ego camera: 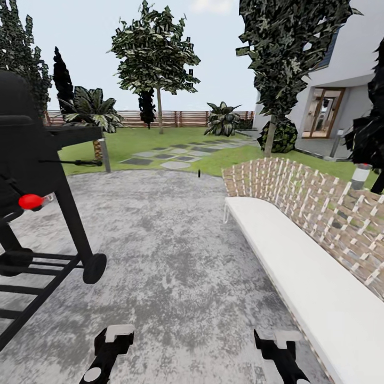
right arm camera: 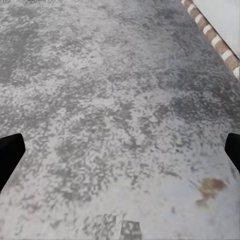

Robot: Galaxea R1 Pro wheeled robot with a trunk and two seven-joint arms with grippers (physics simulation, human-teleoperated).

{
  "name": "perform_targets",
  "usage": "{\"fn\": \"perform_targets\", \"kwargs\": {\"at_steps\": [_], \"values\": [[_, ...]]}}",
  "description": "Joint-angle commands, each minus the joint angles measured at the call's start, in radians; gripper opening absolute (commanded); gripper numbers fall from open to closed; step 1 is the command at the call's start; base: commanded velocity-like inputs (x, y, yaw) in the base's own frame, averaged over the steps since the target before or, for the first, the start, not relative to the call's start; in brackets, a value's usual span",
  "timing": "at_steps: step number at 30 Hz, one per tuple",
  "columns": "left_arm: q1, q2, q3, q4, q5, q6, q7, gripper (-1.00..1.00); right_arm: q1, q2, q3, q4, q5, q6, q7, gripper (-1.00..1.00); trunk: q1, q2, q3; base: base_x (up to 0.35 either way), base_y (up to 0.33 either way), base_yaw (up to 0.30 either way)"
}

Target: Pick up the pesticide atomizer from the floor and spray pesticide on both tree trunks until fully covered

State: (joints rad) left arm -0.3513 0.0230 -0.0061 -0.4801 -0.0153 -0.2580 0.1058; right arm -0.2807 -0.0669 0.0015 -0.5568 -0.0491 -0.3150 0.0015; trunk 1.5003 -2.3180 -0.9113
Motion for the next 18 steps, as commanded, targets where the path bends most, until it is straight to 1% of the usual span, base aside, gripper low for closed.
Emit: {"fn": "perform_targets", "kwargs": {"at_steps": [1, 7, 18], "values": [[0.000, 0.000, 0.000, 0.000, 0.000, 0.000, 0.000, 1.00, 0.000, 0.000, 0.000, 0.000, 0.000, 0.000, 0.000, 1.00, 0.000, 0.000, 0.000, 0.340, 0.000, 0.000], [0.001, 0.000, 0.000, 0.000, 0.000, -0.001, 0.000, 1.00, 0.000, 0.000, 0.000, 0.000, 0.000, -0.001, -0.002, 1.00, 0.000, 0.000, 0.000, 0.340, 0.011, 0.000], [0.002, 0.000, -0.001, 0.000, 0.000, -0.001, 0.000, 1.00, 0.000, 0.000, 0.000, 0.000, 0.000, -0.001, -0.003, 1.00, 0.000, 0.000, 0.000, 0.340, 0.070, 0.000]]}}
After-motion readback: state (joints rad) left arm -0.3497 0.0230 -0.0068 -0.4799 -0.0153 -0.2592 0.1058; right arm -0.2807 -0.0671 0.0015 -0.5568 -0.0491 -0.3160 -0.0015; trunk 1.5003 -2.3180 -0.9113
